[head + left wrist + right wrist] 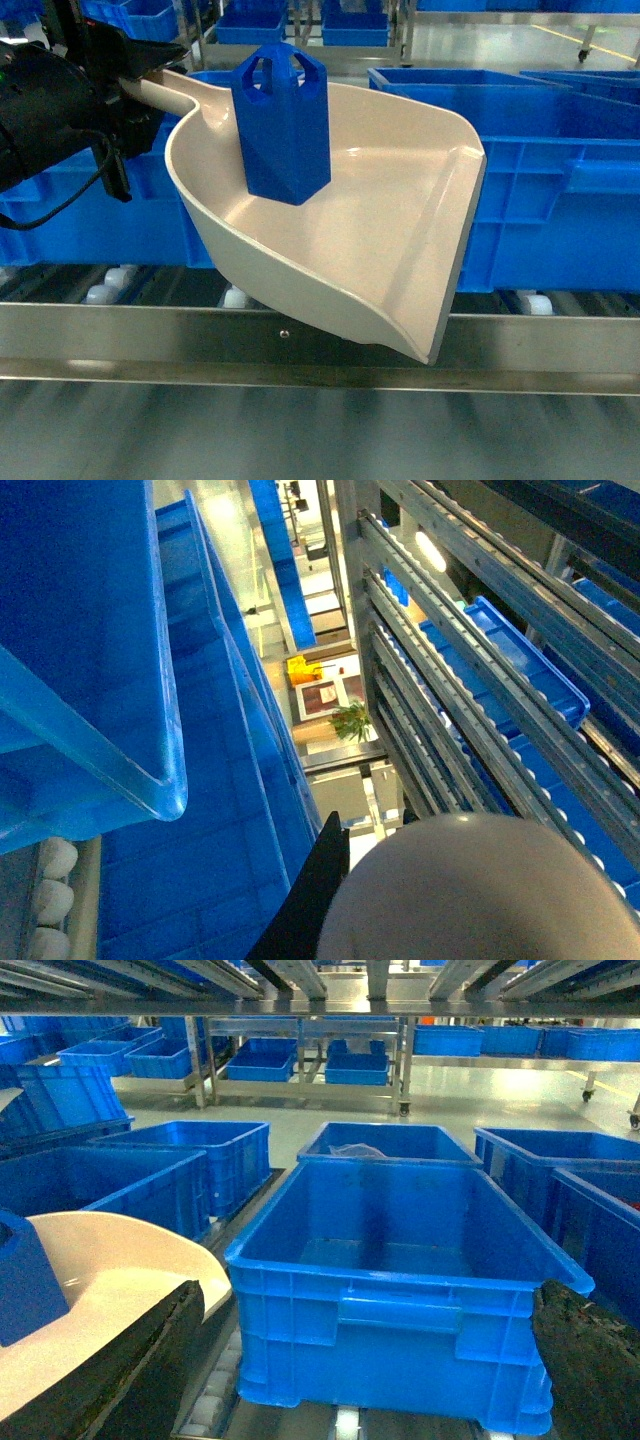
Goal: Place part in tray to right shelf
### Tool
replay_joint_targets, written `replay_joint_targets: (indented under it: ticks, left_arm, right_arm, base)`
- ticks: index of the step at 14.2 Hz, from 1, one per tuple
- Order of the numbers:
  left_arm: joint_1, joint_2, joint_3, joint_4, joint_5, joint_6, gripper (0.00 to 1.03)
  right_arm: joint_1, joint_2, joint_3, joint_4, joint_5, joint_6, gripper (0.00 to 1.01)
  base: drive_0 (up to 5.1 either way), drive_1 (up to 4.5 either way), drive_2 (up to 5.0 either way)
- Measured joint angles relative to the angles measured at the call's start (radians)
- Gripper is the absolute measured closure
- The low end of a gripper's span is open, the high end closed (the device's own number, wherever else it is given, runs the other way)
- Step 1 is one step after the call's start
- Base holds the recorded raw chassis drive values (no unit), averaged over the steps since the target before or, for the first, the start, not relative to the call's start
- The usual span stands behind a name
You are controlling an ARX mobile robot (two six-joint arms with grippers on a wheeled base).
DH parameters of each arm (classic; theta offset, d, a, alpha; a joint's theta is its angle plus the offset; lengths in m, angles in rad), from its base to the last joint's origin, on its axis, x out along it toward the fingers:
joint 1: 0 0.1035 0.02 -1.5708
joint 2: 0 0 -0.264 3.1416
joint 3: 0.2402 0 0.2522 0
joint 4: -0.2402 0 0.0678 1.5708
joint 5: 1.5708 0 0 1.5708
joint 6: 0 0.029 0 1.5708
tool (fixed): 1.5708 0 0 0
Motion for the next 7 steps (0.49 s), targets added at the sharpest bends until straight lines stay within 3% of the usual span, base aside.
replay_joint_targets:
  ticks: [7]
  left_arm:
    - [0.0, 0.0, 0.0, 0.0, 0.0, 0.0, 0.91]
  right_arm:
    - [0.0, 0.0, 0.0, 0.0, 0.0, 0.0, 0.03]
  base:
    - [0.0, 0.0, 0.0]
